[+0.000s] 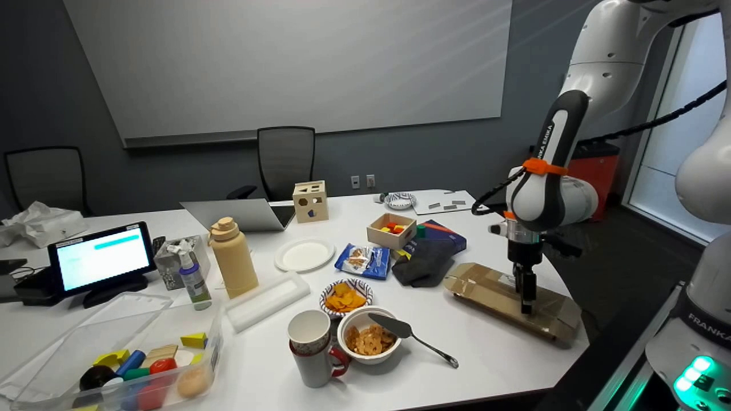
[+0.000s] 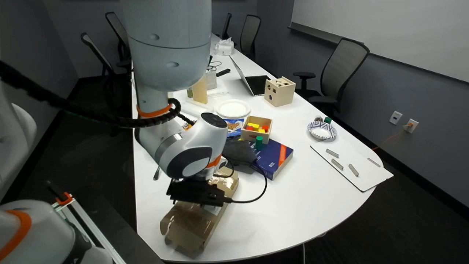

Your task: Close the brown box.

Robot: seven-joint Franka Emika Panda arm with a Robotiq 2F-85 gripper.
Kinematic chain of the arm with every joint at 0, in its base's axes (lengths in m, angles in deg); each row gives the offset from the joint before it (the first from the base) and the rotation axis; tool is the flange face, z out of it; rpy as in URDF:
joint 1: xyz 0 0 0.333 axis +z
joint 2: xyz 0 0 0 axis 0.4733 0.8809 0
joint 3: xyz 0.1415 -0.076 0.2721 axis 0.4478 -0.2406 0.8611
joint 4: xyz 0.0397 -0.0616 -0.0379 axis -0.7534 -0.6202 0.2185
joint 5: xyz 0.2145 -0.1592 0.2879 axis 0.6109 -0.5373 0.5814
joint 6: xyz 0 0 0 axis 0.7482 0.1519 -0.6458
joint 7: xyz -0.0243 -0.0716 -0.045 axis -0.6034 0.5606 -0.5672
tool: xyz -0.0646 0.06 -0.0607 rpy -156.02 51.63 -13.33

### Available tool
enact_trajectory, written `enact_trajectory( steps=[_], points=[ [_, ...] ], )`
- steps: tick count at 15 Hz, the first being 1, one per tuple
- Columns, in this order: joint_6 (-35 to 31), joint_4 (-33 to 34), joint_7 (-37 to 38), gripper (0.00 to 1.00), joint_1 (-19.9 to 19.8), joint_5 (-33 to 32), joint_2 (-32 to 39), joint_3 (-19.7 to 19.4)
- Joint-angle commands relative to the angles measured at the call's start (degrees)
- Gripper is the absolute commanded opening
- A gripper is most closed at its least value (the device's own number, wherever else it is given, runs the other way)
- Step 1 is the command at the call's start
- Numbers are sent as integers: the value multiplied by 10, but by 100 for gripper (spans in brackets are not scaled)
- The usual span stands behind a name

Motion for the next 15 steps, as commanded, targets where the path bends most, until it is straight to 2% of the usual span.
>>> enact_trajectory(
  steps=[1,4,6,8,9,11,13,15],
  points=[
    [40,3,-45,100,-67,80,-26,102],
    [78,7,-48,100,-86,132,-63,147],
    [93,-12,-54,100,-95,172,-101,172],
    [118,9,-36,100,-60,192,-132,152],
    [118,-16,-45,100,-61,219,-165,160],
    [155,9,-43,100,-20,243,-192,128],
    [176,-15,-59,100,27,284,-240,94],
    [213,4,-37,100,105,261,-258,13]
  ],
)
